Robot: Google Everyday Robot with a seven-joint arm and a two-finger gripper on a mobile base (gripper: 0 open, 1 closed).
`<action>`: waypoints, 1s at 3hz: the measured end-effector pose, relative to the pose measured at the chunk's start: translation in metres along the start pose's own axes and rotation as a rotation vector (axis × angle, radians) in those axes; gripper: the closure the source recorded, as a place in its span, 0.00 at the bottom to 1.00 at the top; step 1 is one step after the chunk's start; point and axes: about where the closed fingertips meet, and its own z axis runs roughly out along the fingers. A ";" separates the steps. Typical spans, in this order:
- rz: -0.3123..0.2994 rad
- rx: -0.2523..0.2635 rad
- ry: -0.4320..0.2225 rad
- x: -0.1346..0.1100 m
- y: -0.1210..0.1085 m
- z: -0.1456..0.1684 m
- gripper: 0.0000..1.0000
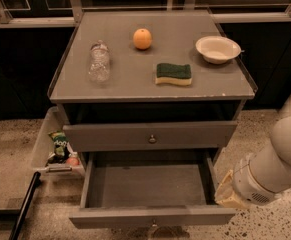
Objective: Close middle drawer
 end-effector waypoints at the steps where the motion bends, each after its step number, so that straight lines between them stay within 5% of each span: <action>1: 0.000 0.000 0.000 0.000 0.000 0.000 1.00; 2: 0.029 0.001 -0.020 0.008 -0.005 0.019 1.00; 3: 0.060 0.025 -0.127 0.021 -0.020 0.065 1.00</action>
Offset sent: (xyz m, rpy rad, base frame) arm 0.0165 -0.0123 -0.0823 0.0880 0.0075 -0.1128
